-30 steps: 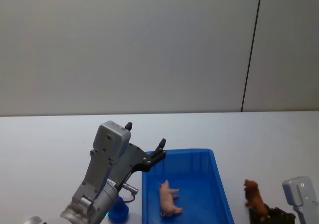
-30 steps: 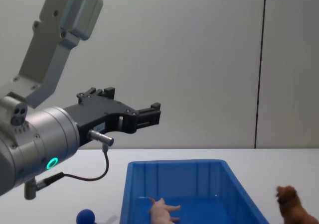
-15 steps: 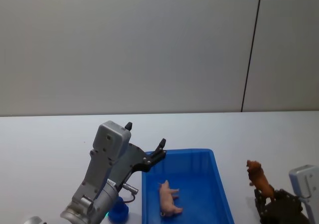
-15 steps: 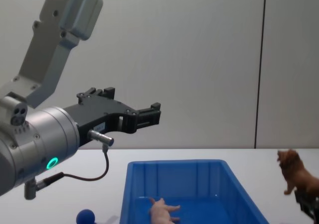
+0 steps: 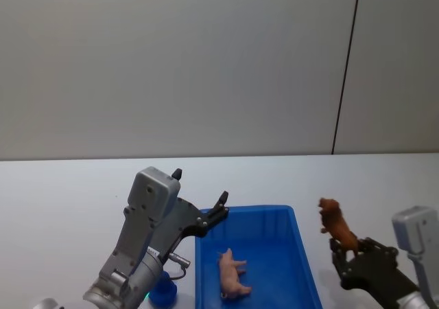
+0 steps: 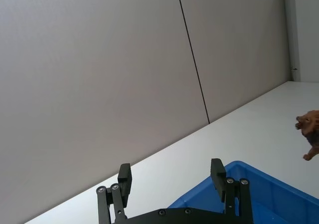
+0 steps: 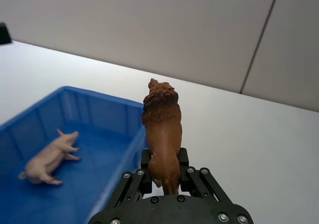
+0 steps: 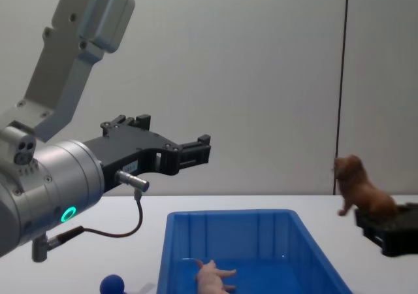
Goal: Pick up the two dolls from the table and place them into the box.
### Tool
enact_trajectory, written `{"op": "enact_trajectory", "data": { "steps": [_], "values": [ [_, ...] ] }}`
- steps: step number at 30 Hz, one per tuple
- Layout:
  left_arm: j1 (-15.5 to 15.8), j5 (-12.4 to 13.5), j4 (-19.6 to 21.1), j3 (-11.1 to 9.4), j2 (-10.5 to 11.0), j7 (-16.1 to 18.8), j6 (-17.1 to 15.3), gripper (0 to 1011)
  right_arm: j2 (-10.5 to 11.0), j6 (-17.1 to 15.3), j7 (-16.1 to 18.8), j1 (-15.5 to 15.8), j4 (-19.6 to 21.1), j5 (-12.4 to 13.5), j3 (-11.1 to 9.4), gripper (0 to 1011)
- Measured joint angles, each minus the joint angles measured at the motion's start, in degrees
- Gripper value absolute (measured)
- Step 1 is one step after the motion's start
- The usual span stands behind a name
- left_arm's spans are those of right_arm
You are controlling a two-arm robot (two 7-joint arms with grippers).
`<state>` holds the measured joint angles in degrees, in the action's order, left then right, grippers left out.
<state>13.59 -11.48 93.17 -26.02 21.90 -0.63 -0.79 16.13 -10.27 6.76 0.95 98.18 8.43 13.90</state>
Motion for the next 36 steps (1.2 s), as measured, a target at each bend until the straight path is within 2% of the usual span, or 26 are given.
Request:
{"op": "enact_trajectory", "data": {
  "steps": [8, 14, 17, 18, 25, 26, 36],
  "values": [
    [0.00, 0.00, 0.00, 0.00, 0.00, 0.00, 0.00, 1001, -2.00, -0.39, 5.50, -3.06, -1.79, 0.52, 1.03, 275],
    [0.00, 0.00, 0.00, 0.00, 0.00, 0.00, 0.00, 1001, -3.43, -0.92, 8.15, -4.87, -3.18, 0.63, 1.86, 278],
    [0.00, 0.00, 0.00, 0.00, 0.00, 0.00, 0.00, 1001, -4.11, -1.24, 9.18, -5.74, -3.90, 0.70, 2.21, 342],
    [0.00, 0.00, 0.00, 0.00, 0.00, 0.00, 0.00, 1001, -4.24, -1.31, 9.39, -5.92, -4.06, 0.73, 2.27, 402],
    [0.00, 0.00, 0.00, 0.00, 0.00, 0.00, 0.00, 1001, -5.29, -1.97, 10.14, -7.29, -5.49, 1.06, 2.66, 591],
    [0.00, 0.00, 0.00, 0.00, 0.00, 0.00, 0.00, 1001, -5.41, -2.07, 10.08, -7.45, -5.67, 1.18, 2.67, 652],
    [0.00, 0.00, 0.00, 0.00, 0.00, 0.00, 0.00, 1001, -5.60, -2.14, 6.54, -7.49, -5.75, 2.21, 2.20, 942]
  ]
}}
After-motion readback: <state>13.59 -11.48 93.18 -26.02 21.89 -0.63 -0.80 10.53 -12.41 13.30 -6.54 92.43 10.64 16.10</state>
